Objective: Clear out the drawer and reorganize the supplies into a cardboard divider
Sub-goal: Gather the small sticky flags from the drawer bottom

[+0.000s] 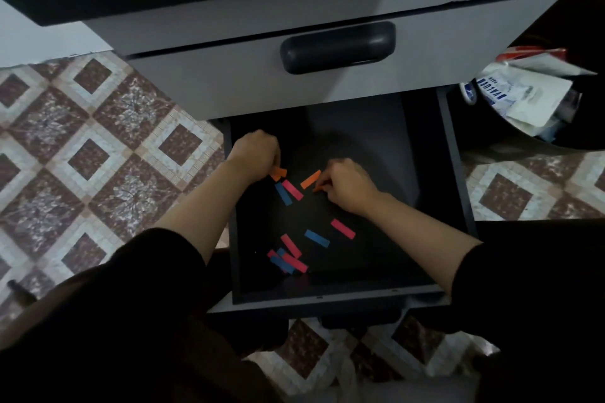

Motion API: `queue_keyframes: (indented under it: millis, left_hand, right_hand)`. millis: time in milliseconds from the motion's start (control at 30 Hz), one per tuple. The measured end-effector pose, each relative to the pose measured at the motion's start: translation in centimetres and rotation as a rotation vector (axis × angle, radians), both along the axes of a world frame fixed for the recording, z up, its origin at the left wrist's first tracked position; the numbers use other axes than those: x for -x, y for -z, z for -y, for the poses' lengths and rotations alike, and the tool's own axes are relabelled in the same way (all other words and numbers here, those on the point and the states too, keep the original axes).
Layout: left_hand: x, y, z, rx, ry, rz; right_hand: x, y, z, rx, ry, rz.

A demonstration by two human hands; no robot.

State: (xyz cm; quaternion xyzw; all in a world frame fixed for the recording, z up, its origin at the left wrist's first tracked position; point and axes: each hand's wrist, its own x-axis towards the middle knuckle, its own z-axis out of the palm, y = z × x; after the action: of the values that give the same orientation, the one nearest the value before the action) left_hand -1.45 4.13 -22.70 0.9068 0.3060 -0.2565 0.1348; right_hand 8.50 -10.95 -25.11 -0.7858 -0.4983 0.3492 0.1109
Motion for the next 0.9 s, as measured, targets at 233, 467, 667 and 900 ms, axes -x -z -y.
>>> queue_keyframes:
  millis: [233,467,667,900]
  left_hand:
    - [0.8,0.5,0.7,-0.249,0.340,-0.145]
    - [0.9,0.6,1.2,-0.283,0.387,-0.181]
    - [0.8,0.8,1.5,-0.314,0.387,-0.193]
    - [1.0,1.3,1.4,-0.196,0.198,-0.171]
  right_hand:
    - [1.0,0.5,-2.1,-0.011,-0.017,-0.045]
    - [1.0,0.1,-2.6,0.061,0.031,-0.031]
    - [1.6,0.3,-2.1,0.095,0.002,0.104]
    - [2.5,0.1,-1.0,0.130,-0.011,0.115]
